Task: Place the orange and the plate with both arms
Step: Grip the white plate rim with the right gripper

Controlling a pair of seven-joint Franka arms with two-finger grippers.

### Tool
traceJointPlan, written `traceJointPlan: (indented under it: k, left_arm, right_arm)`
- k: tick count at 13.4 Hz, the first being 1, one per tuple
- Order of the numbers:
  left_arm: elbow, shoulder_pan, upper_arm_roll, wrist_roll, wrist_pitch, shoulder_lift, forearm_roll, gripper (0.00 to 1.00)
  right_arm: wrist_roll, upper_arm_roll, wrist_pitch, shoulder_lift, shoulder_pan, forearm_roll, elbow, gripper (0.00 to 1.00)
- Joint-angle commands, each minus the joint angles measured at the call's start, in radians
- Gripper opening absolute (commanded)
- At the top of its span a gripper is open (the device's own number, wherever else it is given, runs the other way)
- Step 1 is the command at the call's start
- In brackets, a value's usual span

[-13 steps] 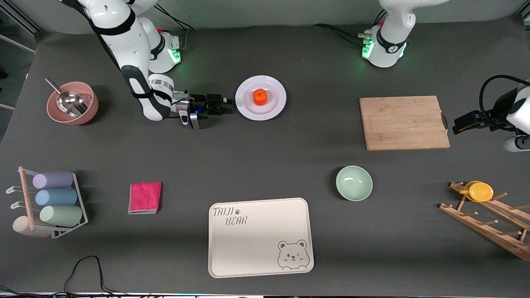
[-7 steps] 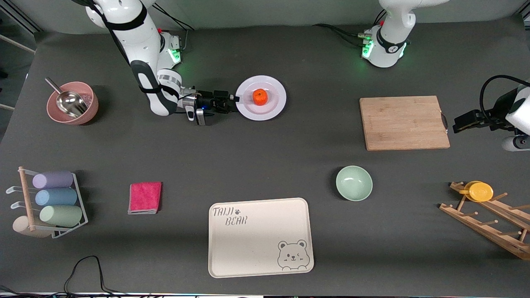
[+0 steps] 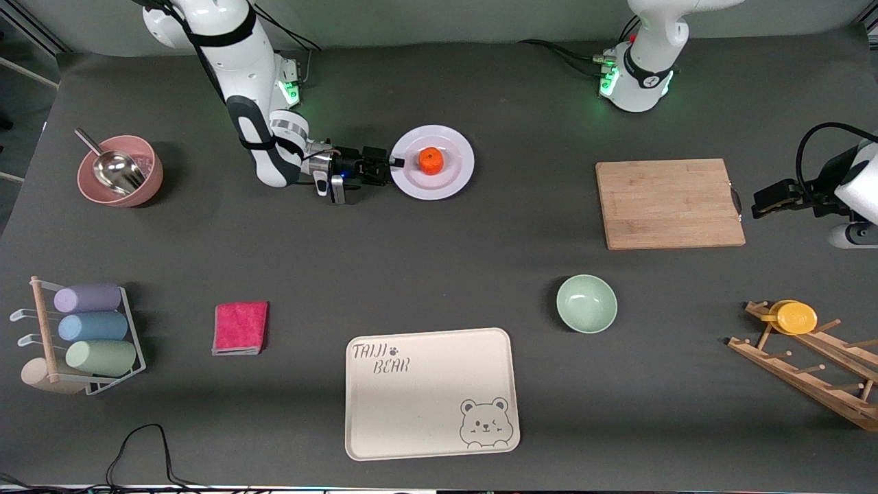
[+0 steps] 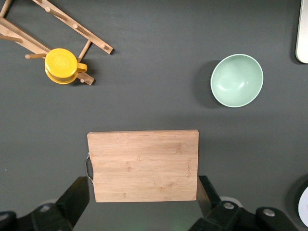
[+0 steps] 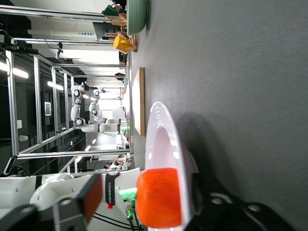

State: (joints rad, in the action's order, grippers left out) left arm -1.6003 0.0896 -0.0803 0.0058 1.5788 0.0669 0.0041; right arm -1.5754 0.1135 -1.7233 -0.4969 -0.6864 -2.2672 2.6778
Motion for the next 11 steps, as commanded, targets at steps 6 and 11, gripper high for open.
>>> traceJointPlan:
  k: [6,11]
  left_arm:
    - [-0.006,-0.007,0.002,0.056,-0.013,-0.016,0.014,1.0]
    - [-0.006,-0.043,0.014,0.056,-0.013,-0.016,0.014,1.0]
  right_arm:
    - [-0.141,-0.003,-0.009,-0.104,-0.044,-0.072,-0.022,0.0]
    - [-0.135,-0.009,0.042,-0.153,-0.038,-0.075,-0.032,0.0]
